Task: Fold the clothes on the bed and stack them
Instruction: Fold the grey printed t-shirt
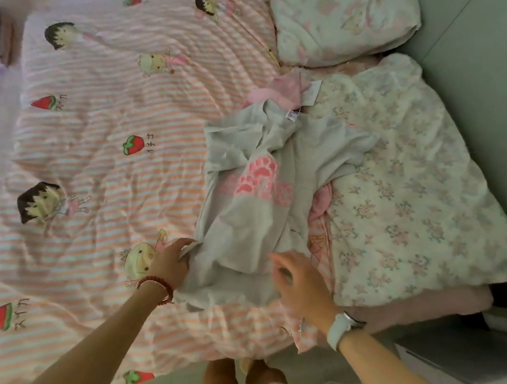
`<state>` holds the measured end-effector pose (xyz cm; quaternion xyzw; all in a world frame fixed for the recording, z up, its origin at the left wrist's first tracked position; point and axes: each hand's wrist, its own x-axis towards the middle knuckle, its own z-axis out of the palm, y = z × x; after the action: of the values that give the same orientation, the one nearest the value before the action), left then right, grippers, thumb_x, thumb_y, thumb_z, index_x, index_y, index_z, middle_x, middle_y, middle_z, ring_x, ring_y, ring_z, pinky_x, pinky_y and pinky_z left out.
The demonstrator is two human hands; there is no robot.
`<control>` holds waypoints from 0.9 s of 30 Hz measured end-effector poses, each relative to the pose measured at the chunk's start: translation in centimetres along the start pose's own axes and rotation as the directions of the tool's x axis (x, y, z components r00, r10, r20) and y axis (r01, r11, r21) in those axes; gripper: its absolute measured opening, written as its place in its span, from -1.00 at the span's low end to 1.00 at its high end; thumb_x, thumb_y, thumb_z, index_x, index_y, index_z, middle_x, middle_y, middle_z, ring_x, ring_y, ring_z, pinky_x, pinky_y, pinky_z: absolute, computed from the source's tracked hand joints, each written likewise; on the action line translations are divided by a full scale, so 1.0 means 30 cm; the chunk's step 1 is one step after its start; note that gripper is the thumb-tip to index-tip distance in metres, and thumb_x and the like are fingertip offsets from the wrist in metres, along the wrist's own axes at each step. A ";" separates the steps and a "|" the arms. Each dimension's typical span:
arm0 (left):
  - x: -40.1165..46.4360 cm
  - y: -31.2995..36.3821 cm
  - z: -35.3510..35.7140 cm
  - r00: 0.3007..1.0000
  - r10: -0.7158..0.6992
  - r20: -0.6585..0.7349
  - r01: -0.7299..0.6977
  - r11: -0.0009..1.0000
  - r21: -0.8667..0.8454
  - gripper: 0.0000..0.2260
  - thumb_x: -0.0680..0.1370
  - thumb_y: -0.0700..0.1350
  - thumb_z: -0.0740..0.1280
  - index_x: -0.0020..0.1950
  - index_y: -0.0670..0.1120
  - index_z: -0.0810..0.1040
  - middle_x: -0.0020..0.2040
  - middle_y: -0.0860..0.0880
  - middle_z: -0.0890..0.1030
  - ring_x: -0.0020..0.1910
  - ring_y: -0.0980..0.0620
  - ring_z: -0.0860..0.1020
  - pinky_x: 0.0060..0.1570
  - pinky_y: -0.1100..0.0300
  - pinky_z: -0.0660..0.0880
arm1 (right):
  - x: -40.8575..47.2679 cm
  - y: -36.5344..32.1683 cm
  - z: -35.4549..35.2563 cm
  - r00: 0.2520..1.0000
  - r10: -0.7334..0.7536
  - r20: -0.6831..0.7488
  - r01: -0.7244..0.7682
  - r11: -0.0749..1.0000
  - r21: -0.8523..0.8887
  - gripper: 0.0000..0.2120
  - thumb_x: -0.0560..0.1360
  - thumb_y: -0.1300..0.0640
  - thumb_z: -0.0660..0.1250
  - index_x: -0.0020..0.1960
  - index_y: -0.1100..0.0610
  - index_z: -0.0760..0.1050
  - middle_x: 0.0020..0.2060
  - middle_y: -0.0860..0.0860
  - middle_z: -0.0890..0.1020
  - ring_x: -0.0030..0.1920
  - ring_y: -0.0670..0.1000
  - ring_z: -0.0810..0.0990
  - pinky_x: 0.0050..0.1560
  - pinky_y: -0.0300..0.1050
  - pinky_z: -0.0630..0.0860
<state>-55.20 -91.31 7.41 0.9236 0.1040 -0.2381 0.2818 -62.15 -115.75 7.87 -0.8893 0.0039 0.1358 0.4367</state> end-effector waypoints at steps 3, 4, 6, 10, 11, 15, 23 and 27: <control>-0.023 -0.120 -0.024 0.982 -0.189 -0.029 0.191 0.978 0.082 -0.76 0.59 -0.21 0.15 0.20 -0.14 0.50 0.05 -0.22 0.58 -0.02 -0.18 0.51 -0.15 0.16 0.30 | 0.066 0.028 -0.022 0.989 0.094 -0.115 -0.106 0.989 -0.101 -0.47 0.52 0.07 0.29 0.43 0.17 0.24 0.33 0.10 0.38 0.34 0.10 0.32 0.33 0.07 0.29; -0.027 -0.135 -0.026 0.981 -0.192 -0.039 0.195 0.978 0.078 -0.77 0.59 -0.21 0.14 0.17 -0.14 0.51 0.01 -0.22 0.58 -0.07 -0.16 0.49 -0.18 0.16 0.30 | 0.096 0.028 -0.023 0.980 0.172 -0.095 -0.176 0.984 -0.036 -0.37 0.51 0.03 0.30 0.48 0.18 0.13 0.40 0.12 0.29 0.40 0.11 0.25 0.37 0.08 0.24; -0.041 -0.129 -0.021 0.992 -0.127 -0.017 0.127 0.992 0.012 -0.83 0.58 -0.23 0.15 0.03 -0.10 0.53 -0.10 -0.17 0.58 -0.16 -0.09 0.45 -0.27 0.15 0.29 | 0.158 0.032 -0.007 0.939 0.343 -0.014 -0.338 0.932 0.134 -0.25 0.50 -0.04 0.31 0.50 0.20 0.00 0.43 0.14 0.25 0.42 0.15 0.24 0.38 0.11 0.24; -0.107 -0.094 -0.019 0.998 -0.042 -0.041 0.032 0.974 -0.226 -0.83 0.57 -0.28 0.17 -0.16 -0.12 0.48 -0.31 -0.04 0.47 -0.27 -0.03 0.39 -0.31 0.17 0.28 | 0.182 0.026 0.053 0.892 0.446 0.069 -0.451 0.885 0.117 -0.77 0.52 0.12 0.25 0.09 0.24 0.42 -0.03 0.15 0.57 0.01 0.18 0.53 0.00 0.01 0.47; -0.122 -0.090 -0.029 0.997 -0.045 -0.068 0.024 0.959 -0.283 -0.83 0.57 -0.29 0.17 -0.15 -0.14 0.50 -0.31 -0.04 0.46 -0.28 -0.02 0.37 -0.30 0.16 0.27 | 0.168 0.019 0.063 0.910 0.412 0.038 -0.414 0.907 0.083 -0.88 0.53 0.18 0.21 -0.09 0.25 0.41 -0.20 0.15 0.54 -0.13 0.16 0.52 -0.15 -0.04 0.44; -0.175 -0.131 -0.064 0.997 -0.067 -0.039 0.052 0.949 -0.311 -0.84 0.56 -0.32 0.18 -0.10 -0.14 0.51 -0.27 -0.02 0.50 -0.26 0.03 0.41 -0.30 0.27 0.31 | 0.045 0.008 0.048 0.977 0.215 0.001 -0.214 0.973 0.083 -0.70 0.52 0.26 0.19 -0.34 0.12 0.19 -0.48 0.02 0.28 -0.42 0.02 0.30 -0.39 -0.10 0.20; -0.100 -0.193 -0.020 0.929 -0.317 0.190 0.293 0.945 0.146 -0.66 0.55 -0.21 0.23 0.33 -0.18 0.38 0.30 -0.19 0.44 0.21 -0.12 0.45 0.17 0.09 0.40 | -0.086 0.062 -0.012 0.898 0.367 0.243 -0.309 0.919 -0.247 -0.71 0.56 -0.07 0.15 -0.27 0.01 0.42 -0.38 -0.11 0.48 -0.34 -0.11 0.45 -0.30 -0.24 0.35; 0.057 -0.030 -0.034 0.992 -0.122 0.014 0.121 0.990 0.066 -0.66 0.55 -0.12 0.24 0.33 -0.14 0.40 0.30 -0.21 0.41 0.20 -0.18 0.45 0.20 -0.01 0.39 | 0.062 0.016 -0.062 0.963 0.264 -0.048 -0.268 0.952 -0.149 -0.78 0.56 0.09 0.19 0.00 0.22 0.53 -0.10 0.09 0.61 -0.09 0.09 0.57 -0.11 -0.06 0.50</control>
<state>-53.64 -89.90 6.87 0.9221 0.1497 -0.2663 0.2376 -59.97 -117.29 8.13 -0.9136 0.1192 0.1808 0.3442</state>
